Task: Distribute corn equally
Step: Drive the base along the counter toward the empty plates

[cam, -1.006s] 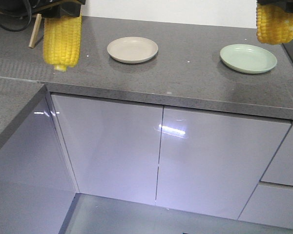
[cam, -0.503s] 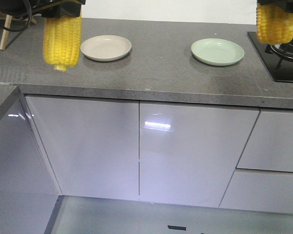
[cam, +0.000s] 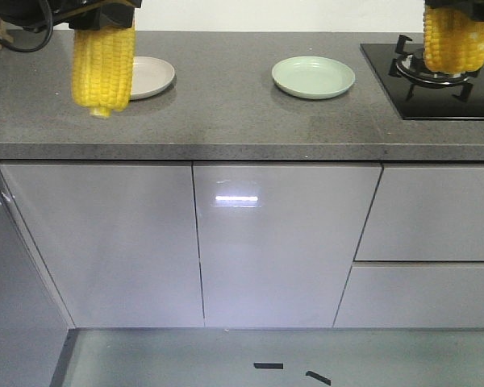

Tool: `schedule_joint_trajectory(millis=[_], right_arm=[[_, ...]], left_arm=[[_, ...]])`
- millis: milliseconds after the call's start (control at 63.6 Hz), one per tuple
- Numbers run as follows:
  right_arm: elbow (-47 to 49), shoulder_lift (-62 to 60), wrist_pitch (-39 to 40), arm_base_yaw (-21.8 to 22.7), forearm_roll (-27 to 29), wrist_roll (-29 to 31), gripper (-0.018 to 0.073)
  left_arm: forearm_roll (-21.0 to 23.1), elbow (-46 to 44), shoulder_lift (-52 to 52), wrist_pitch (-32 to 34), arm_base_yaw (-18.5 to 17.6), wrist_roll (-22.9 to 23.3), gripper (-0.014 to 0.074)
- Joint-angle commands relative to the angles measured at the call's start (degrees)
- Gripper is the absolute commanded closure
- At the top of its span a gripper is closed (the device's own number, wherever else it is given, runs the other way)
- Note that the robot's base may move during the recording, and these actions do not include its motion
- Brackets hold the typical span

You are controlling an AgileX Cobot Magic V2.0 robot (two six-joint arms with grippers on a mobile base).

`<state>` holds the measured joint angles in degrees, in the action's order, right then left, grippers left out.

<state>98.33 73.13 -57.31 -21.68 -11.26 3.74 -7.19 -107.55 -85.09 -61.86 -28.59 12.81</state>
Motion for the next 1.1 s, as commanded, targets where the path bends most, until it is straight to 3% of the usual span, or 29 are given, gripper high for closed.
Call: schedule_joint_trajectory(millis=[0, 1085], right_arm=[[1.7, -1.7, 4.3, 0.4, -0.8, 0.3, 0.0564], [1.7, -1.7, 4.2, 0.4, -0.8, 0.3, 0.0564]], left_arm=[[-0.4, -1.3, 2.1, 4.1, -0.2, 0.6, 0.0602], [-0.4, -1.3, 2.1, 4.1, -0.2, 0.6, 0.0602]])
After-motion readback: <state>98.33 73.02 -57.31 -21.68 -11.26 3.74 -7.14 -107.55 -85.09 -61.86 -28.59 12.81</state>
